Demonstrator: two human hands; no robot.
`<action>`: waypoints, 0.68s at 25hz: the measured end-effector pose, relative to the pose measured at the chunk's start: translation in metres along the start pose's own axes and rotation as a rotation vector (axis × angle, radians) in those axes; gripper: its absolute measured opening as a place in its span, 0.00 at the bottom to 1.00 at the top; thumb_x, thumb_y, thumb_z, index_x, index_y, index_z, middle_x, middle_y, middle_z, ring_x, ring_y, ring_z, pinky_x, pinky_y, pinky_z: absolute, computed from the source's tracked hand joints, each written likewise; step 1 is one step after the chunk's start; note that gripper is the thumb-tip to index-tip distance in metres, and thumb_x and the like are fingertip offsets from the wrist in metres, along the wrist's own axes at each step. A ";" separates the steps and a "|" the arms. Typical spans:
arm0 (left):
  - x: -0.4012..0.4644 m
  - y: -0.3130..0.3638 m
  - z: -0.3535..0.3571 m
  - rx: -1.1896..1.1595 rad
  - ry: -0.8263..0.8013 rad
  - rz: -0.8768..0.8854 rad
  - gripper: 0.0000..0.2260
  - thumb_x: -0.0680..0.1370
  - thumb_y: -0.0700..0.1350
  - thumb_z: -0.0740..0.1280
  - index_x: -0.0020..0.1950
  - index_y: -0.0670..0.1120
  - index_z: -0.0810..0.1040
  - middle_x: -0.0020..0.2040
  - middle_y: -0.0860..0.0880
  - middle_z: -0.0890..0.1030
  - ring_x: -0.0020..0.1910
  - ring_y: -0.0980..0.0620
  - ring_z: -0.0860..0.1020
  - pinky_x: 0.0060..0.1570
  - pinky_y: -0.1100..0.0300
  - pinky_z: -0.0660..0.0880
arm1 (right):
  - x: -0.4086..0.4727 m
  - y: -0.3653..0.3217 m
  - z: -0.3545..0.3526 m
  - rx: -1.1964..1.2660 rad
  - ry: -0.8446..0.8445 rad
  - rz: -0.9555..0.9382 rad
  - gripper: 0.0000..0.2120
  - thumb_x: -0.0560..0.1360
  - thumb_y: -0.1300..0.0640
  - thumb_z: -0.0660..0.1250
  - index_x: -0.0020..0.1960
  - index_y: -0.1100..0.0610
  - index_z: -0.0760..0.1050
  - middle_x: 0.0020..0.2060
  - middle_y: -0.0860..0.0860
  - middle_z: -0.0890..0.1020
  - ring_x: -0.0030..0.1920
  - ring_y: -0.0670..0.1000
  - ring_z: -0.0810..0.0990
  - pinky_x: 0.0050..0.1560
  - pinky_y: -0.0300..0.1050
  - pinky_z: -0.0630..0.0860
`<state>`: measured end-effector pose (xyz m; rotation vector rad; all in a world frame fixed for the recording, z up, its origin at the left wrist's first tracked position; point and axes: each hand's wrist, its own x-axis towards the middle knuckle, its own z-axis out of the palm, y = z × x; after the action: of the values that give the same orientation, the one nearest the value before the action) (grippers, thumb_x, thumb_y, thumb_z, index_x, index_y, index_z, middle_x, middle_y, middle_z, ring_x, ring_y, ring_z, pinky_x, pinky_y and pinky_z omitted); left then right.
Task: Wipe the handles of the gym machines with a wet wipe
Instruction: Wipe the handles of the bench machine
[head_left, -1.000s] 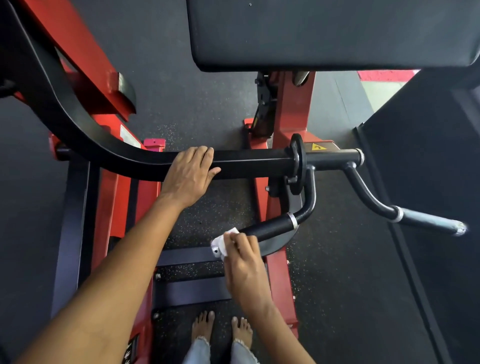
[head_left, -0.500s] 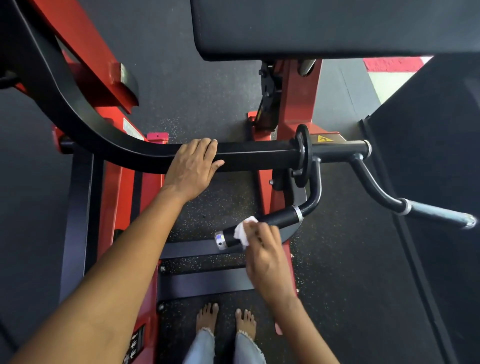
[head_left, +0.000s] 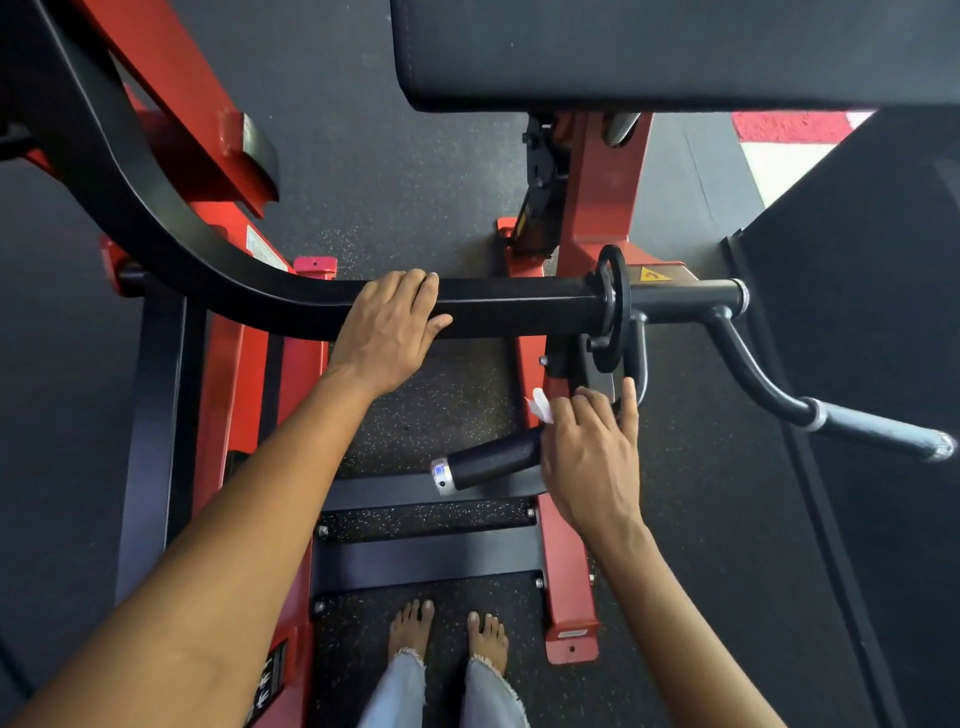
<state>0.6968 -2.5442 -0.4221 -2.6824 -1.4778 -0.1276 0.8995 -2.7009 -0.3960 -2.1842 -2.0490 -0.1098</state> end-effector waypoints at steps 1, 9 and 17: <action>0.000 0.000 0.001 0.001 0.001 0.000 0.23 0.83 0.54 0.50 0.66 0.37 0.68 0.59 0.40 0.75 0.54 0.42 0.75 0.51 0.48 0.73 | 0.004 -0.008 0.001 -0.013 -0.038 0.005 0.06 0.73 0.59 0.62 0.38 0.58 0.74 0.35 0.52 0.79 0.45 0.56 0.79 0.73 0.61 0.52; 0.000 0.000 0.001 0.002 0.007 0.001 0.23 0.83 0.54 0.50 0.66 0.37 0.68 0.59 0.40 0.75 0.53 0.42 0.75 0.50 0.48 0.72 | -0.005 -0.080 0.007 0.086 -0.215 -0.133 0.15 0.75 0.53 0.55 0.36 0.56 0.76 0.31 0.51 0.79 0.37 0.53 0.78 0.72 0.67 0.47; 0.000 0.000 0.002 -0.013 -0.003 -0.003 0.23 0.83 0.54 0.50 0.66 0.37 0.68 0.59 0.40 0.75 0.53 0.41 0.75 0.49 0.48 0.72 | 0.003 -0.065 0.002 0.111 -0.306 -0.234 0.22 0.78 0.49 0.47 0.39 0.56 0.76 0.35 0.50 0.80 0.42 0.52 0.79 0.73 0.67 0.43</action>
<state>0.6971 -2.5436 -0.4236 -2.6922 -1.4871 -0.1334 0.8346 -2.6934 -0.3943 -1.9898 -2.4008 0.3256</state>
